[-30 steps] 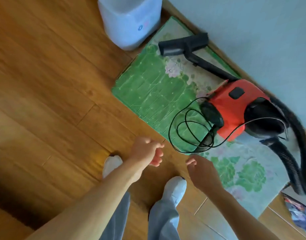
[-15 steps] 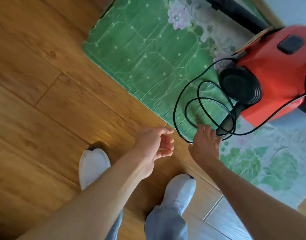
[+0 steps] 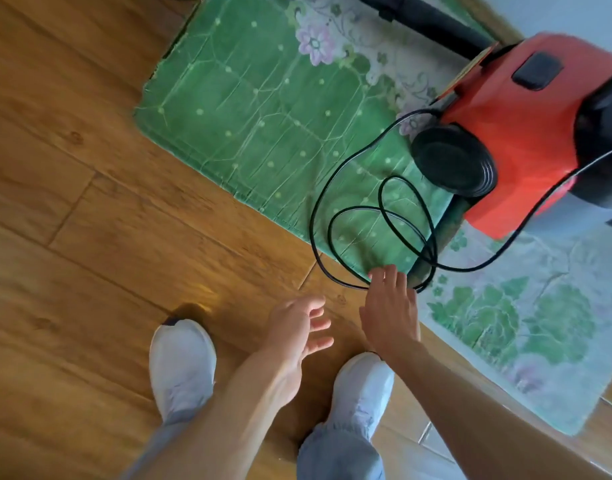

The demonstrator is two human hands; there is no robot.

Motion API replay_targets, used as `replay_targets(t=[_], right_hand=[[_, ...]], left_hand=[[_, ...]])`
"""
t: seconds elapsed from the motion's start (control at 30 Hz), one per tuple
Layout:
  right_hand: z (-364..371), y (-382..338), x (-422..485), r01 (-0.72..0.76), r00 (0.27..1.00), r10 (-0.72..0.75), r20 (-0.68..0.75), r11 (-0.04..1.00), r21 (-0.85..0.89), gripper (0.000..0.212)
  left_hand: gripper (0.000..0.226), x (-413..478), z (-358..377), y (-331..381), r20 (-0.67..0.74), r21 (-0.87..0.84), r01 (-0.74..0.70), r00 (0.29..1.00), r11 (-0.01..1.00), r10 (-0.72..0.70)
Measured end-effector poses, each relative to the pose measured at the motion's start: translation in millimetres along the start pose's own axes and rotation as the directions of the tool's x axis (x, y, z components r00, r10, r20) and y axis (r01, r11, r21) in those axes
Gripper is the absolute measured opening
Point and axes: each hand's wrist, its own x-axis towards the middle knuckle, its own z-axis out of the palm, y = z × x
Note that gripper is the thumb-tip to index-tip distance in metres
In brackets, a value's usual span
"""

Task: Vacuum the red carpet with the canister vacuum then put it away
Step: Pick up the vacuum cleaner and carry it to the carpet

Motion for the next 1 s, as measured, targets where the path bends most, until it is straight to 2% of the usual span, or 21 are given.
replay_targets(t=[0.13, 0.27, 0.33, 0.47, 0.57, 0.63, 0.73, 0.8, 0.87, 0.93, 1.0], right_hand=[[6.6, 9.7, 13.4, 0.09, 0.993, -0.1, -0.062, 0.985, -0.15, 0.042], [11.4, 11.9, 10.8, 0.1, 0.98, -0.12, -0.157, 0.986, -0.129, 0.022], [11.2, 11.5, 2.9, 0.11, 0.974, -0.126, -0.187, 0.989, -0.096, 0.022], [11.0, 14.2, -5.5, 0.125, 0.984, -0.134, -0.117, 0.989, -0.075, 0.036], [7.3, 5.1, 1.2, 0.106, 0.992, -0.114, -0.052, 0.985, -0.135, 0.049], [4.8, -2.8, 5.5, 0.156, 0.987, -0.162, -0.012, 0.964, -0.216, 0.042], [1.4, -8.4, 13.0, 0.155, 0.986, -0.166, -0.024, 0.956, -0.247, 0.017], [-0.6, -11.2, 13.9, 0.121, 0.984, -0.138, -0.114, 0.983, -0.138, 0.011], [-6.5, -13.8, 4.6, 0.16, 0.968, -0.138, -0.208, 0.983, 0.094, 0.015], [-24.5, -18.9, -16.8, 0.288, 0.936, -0.208, -0.285, 0.916, 0.279, 0.011], [-50.3, -28.3, -41.8, 0.362, 0.929, -0.29, -0.23, 0.842, 0.4, 0.013]], left_hand=[[0.011, 11.6, -13.2, 0.2, 0.018, 0.015, -0.003, 1.0, 1.0, 0.002], [0.017, 14.1, -27.8, -6.4, 0.016, -0.002, 0.004, 1.0, 1.0, -0.004], [0.016, 10.5, -30.5, -10.0, 0.015, -0.007, 0.007, 1.0, 1.0, -0.007], [0.017, -0.9, -25.1, -12.6, 0.014, 0.004, 0.001, 1.0, 1.0, -0.001], [0.017, -2.7, -19.7, -7.4, 0.019, 0.026, -0.018, 1.0, 1.0, 0.017], [0.017, -0.5, -19.6, -2.6, 0.025, 0.027, -0.03, 0.999, 0.999, 0.029], [0.016, 4.2, -22.3, 5.8, 0.03, 0.027, -0.041, 0.999, 0.999, 0.041], [0.017, 4.3, -26.6, 9.3, 0.023, 0.013, -0.038, 0.999, 0.999, 0.038], [0.021, 2.2, -29.4, 8.9, 0.012, -0.006, -0.047, 0.999, 0.999, 0.047], [0.039, -2.4, -26.2, 5.4, 0.064, -0.043, -0.07, 0.995, 0.997, 0.073], [0.064, -13.1, -13.1, 4.0, 0.174, -0.073, -0.083, 0.98, 0.994, 0.095]])
